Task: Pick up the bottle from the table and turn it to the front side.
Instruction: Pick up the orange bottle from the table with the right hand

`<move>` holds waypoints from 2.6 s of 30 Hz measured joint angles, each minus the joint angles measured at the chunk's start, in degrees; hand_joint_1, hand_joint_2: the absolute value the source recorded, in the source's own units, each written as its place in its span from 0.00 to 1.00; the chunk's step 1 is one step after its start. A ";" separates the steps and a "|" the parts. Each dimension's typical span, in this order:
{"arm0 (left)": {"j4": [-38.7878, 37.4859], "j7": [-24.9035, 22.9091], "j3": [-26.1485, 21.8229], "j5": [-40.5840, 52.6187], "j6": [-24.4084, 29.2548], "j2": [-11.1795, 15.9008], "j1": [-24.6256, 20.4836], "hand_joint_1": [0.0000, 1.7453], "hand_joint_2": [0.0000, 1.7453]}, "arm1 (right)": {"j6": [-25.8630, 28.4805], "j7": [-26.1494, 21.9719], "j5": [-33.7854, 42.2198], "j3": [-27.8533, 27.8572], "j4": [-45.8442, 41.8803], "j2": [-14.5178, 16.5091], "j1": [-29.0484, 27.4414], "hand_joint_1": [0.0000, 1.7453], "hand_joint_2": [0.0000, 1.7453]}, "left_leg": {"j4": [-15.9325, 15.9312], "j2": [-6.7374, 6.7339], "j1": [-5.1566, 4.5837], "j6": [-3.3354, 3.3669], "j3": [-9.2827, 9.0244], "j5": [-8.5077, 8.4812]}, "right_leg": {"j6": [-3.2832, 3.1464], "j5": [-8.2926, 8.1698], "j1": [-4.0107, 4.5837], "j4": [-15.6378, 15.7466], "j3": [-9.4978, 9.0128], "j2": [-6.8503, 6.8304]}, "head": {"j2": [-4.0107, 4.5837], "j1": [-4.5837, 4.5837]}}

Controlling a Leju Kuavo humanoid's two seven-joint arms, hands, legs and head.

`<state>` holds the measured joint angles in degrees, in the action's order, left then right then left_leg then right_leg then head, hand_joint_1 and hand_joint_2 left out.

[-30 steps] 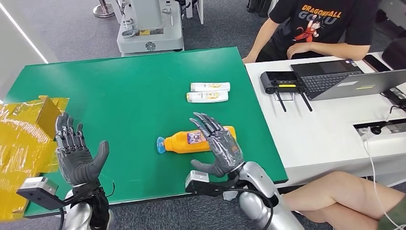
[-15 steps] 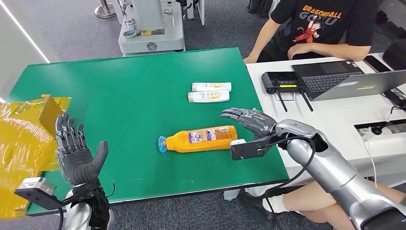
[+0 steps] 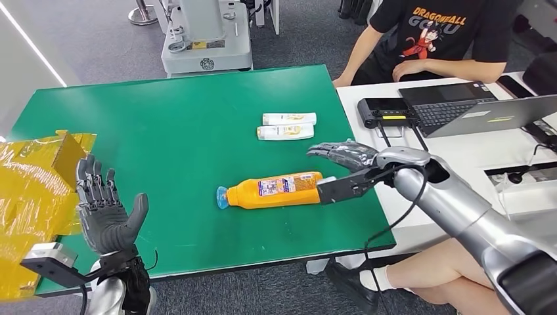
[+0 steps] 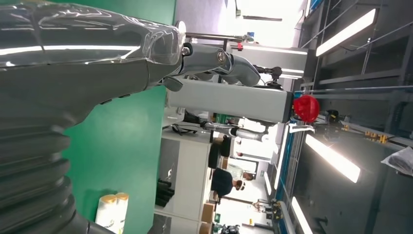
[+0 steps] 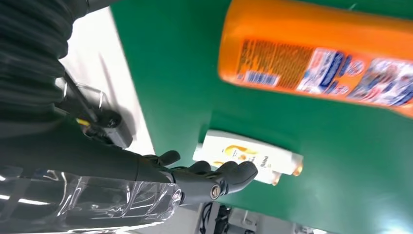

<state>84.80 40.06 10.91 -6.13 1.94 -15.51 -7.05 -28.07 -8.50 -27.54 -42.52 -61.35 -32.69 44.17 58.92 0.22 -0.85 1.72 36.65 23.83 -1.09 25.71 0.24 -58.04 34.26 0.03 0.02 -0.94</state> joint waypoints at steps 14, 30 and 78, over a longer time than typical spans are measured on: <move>0.22 0.00 -0.59 0.38 0.04 0.03 0.22 0.00 1.00 | 2.25 -5.03 5.86 -15.55 30.17 15.59 15.85 0.00 1.00 | 0.00 0.04 0.04 -0.01 0.00 -0.08 | 0.00 -0.04 0.04 -0.04 0.01 -0.05 | 0.00 0.01; 0.22 0.00 -0.85 -0.01 2.27 0.05 0.63 0.00 1.00 | 6.68 -5.25 7.65 -19.46 40.42 23.81 12.44 0.00 1.00 | 0.02 0.16 0.03 -0.01 0.03 -0.09 | 0.01 -0.03 0.01 0.00 0.02 -0.15 | 0.00 0.01; -0.67 0.00 -0.81 -1.07 3.49 0.22 0.65 0.00 1.00 | 17.20 -8.12 11.03 -18.79 40.34 23.37 8.42 0.99 1.00 | 0.02 0.07 0.03 0.00 -0.03 -0.09 | 0.01 -0.04 0.01 0.01 0.00 -0.10 | 0.00 0.00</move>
<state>84.13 40.06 10.10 -7.20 5.43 -15.28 -6.41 -10.87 -16.63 -16.51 -61.30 -21.01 -9.32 52.59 58.94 0.29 -0.83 1.72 36.62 23.74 -1.08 25.67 0.25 -58.03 34.26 -0.07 0.02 -0.94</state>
